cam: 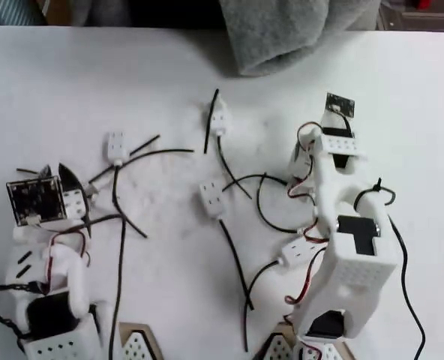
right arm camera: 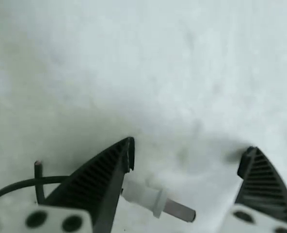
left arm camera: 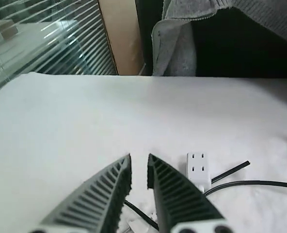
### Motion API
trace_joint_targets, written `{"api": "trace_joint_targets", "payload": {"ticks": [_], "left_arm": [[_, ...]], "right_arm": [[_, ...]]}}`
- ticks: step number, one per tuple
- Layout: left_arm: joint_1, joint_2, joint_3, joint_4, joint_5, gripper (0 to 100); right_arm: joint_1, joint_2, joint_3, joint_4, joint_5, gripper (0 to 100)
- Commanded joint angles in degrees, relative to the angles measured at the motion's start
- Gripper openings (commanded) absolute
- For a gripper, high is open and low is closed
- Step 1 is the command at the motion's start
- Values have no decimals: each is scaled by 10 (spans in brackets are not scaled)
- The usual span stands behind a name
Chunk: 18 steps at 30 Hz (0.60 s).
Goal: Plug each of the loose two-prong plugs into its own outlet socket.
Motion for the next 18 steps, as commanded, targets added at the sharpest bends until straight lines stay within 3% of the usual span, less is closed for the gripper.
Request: {"api": "trace_joint_targets", "payload": {"ticks": [1,5,12,16,18], "left_arm": [[2,87,-84,4,-13,83],[-7,289,-253,69,-13,83],[-23,600,-650,358,-11,83],[-32,736,-760,465,-17,84],[-32,800,-785,491,-62,84]], "right_arm": [[-1,-21,-2,-14,-4,341],[-2,-21,-1,-22,-4,341],[-3,-21,-1,-22,-4,341],[-4,-21,-1,-29,-4,341],[-4,-21,-1,-29,-4,341]]}}
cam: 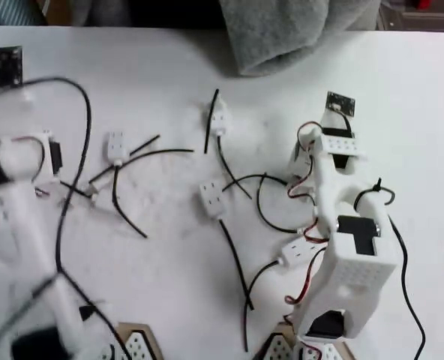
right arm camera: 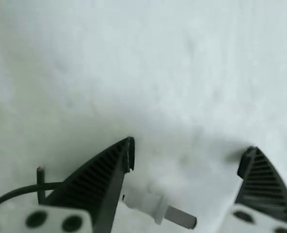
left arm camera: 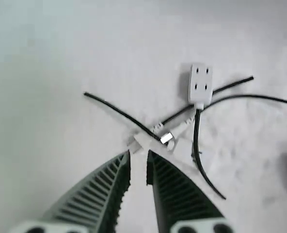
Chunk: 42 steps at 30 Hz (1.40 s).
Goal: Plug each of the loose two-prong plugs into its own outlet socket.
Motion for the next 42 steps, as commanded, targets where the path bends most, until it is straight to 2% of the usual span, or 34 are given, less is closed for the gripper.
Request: {"api": "trace_joint_targets", "payload": {"ticks": [1,7,10,16,24,28,35,42], "left_arm": [[-5,115,-78,49,-83,84],[-4,257,-131,48,-301,84],[2,319,-183,48,-373,84],[49,434,-274,54,-450,83],[133,520,-280,57,-542,83],[131,529,-280,58,-590,83],[66,533,-276,69,-687,83],[46,577,-276,78,-697,81]], "right_arm": [[-4,-21,-3,-12,-4,341],[-4,-21,-2,-12,-4,341],[-4,-21,-2,-12,-4,341],[-4,-21,-3,-12,-4,341],[-14,-21,-3,-15,-4,341],[-14,-20,-3,-21,-4,341],[-14,-20,-3,-21,-4,341],[-14,-20,-3,-22,-4,341]]}}
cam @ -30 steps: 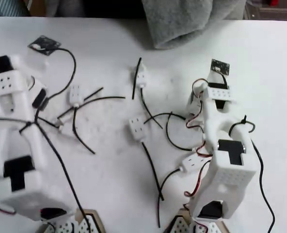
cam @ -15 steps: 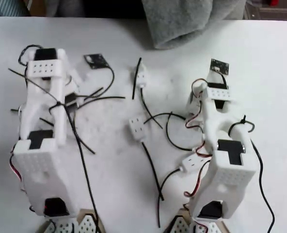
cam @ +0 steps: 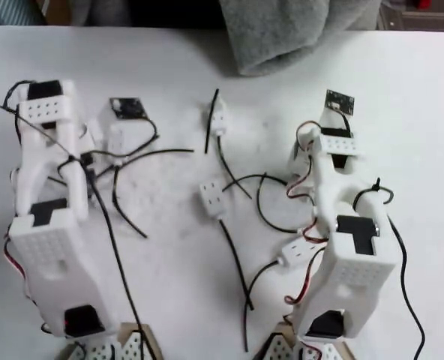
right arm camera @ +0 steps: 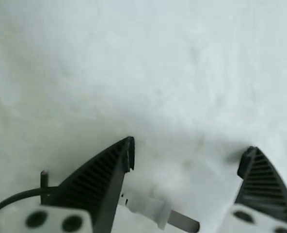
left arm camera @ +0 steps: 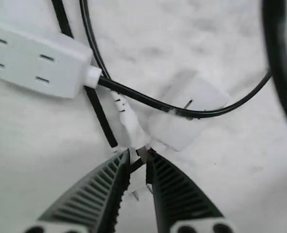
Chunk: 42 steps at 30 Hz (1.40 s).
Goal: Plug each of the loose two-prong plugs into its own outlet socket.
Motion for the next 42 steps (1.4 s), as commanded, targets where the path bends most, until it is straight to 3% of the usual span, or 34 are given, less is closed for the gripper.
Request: {"api": "trace_joint_targets", "payload": {"ticks": [1,9,13,18,26,34,42], "left_arm": [[-7,13,-20,7,-23,80],[13,26,-19,18,-23,80],[15,29,-18,-16,-22,80],[26,29,-18,-46,28,81],[22,26,-23,-84,29,81],[38,13,-91,33,28,81],[43,45,-62,19,26,80]], "right_arm": [[-11,-20,-3,-14,-4,341],[-11,-20,-3,-14,-4,341],[-11,-20,-3,-14,-4,341],[-11,-20,-3,-14,-4,341],[-11,-20,-3,-14,-4,341],[-11,-20,-3,-14,-4,341],[-11,-20,-3,-14,-4,341]]}}
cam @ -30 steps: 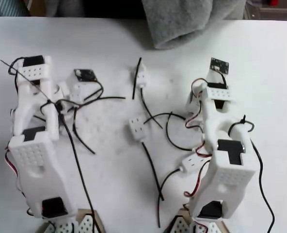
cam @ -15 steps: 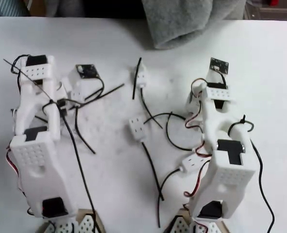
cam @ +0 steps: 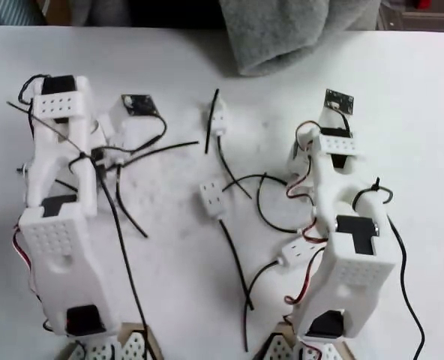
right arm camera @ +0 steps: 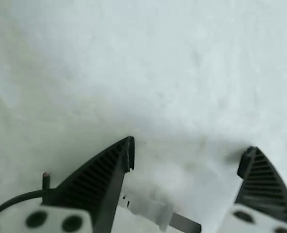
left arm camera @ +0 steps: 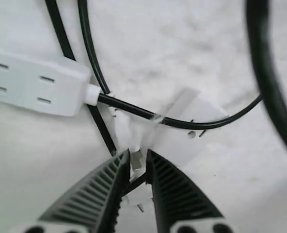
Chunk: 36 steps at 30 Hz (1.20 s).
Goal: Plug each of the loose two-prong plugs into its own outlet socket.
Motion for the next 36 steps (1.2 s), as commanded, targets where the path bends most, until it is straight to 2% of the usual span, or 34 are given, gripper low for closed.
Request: {"api": "trace_joint_targets", "payload": {"ticks": [1,10,19,25,36], "left_arm": [[8,14,6,-8,5,80],[9,88,-47,-7,8,80],[22,103,-56,-7,10,79],[28,100,-121,3,84,83],[21,105,-137,9,91,135]], "right_arm": [[-9,-20,-3,-8,-4,341],[-9,-20,-3,-8,-4,341],[-9,-20,-3,-8,-4,341],[-9,-20,-3,-8,-4,341],[-9,-20,-3,-8,-4,341]]}}
